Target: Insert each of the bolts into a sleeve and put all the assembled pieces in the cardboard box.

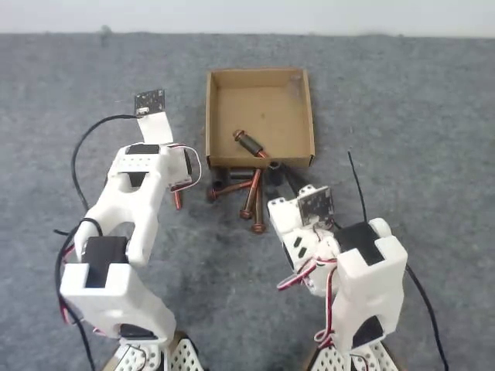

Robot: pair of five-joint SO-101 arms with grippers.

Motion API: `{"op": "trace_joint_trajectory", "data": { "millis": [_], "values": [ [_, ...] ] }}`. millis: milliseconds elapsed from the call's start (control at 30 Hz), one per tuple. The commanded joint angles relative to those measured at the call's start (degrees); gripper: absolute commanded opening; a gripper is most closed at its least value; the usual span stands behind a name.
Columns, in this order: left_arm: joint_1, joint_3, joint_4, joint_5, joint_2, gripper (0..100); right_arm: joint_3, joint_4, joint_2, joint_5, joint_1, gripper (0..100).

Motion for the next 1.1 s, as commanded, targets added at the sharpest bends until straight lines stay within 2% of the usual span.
{"op": "trace_joint_trajectory", "data": {
  "millis": [0,200,433,767,1067],
  "values": [
    [0.4,-0.6,-1.3,-0.9,-4.4,1,5.6,-8.6,-1.5,6.3,-2.8,0.9],
    [1.1,-0.6,-1.3,-1.0,-4.4,1,12.3,-14.3,-0.8,8.1,-4.0,0.9],
    [4.3,-2.6,-1.5,-0.8,-6.2,1,13.9,-14.1,-0.8,8.3,-3.9,0.9],
    [9.9,1.5,-1.8,-0.7,-27.2,1,13.9,-14.0,-0.8,8.3,-3.8,0.9],
    [15.2,2.2,-1.8,-0.7,-37.1,1,14.0,-14.0,-0.8,8.3,-4.0,0.9]
  ]
}}
